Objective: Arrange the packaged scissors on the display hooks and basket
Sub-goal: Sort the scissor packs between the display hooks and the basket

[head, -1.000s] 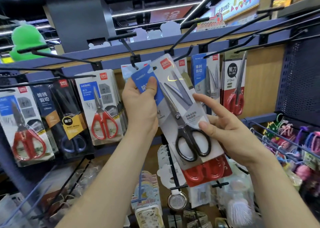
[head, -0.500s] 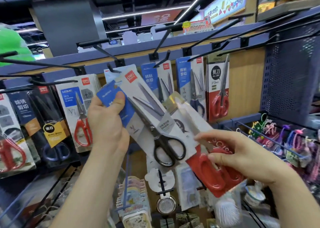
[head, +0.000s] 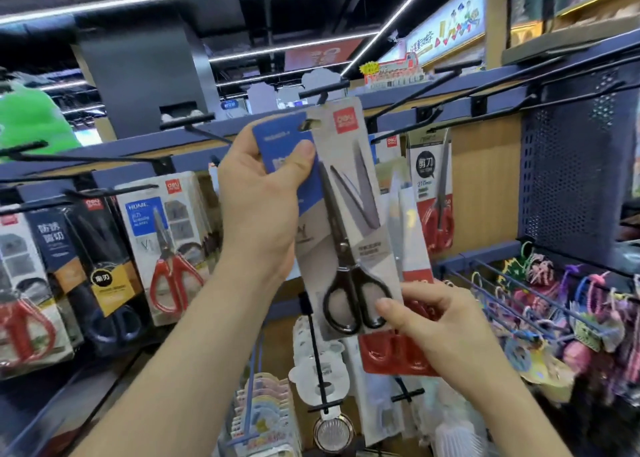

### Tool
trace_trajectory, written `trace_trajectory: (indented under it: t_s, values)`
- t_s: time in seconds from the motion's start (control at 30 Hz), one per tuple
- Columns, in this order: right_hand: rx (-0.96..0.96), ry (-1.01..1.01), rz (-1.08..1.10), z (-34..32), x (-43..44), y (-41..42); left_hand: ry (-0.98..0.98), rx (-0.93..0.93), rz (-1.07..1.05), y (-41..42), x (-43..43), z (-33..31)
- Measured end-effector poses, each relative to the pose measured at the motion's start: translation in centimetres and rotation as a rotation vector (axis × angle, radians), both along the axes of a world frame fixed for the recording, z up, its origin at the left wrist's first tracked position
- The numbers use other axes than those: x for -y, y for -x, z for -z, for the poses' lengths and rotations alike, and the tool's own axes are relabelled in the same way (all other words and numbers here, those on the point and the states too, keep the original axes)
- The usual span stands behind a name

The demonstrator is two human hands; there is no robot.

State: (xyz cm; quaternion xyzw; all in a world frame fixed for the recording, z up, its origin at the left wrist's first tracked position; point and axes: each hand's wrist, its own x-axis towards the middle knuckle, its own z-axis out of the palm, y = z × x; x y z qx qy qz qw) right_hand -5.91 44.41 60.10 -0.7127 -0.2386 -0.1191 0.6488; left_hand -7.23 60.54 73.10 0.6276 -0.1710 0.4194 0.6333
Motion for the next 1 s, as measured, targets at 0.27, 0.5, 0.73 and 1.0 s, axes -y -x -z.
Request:
trace_trajectory:
  t_s: [0.27, 0.5, 0.73, 1.0]
  values:
    - [0.025, 0.001, -0.042, 0.6, 0.2, 0.0, -0.028, -0.142, -0.018, -0.5, -0.3, -1.5]
    - [-0.048, -0.096, -0.116, 1.3, 0.0, 0.2, -0.040, -0.275, 0.039, -1.1, 0.2, -3.1]
    - [-0.130, -0.156, -0.144, 2.0, -0.8, -0.1, -0.200, -0.300, -0.156, -2.6, -0.8, -1.0]
    - [-0.213, -0.200, -0.006, 0.2, -2.6, -0.9, -0.452, -0.421, -0.255, 0.3, -2.8, 7.1]
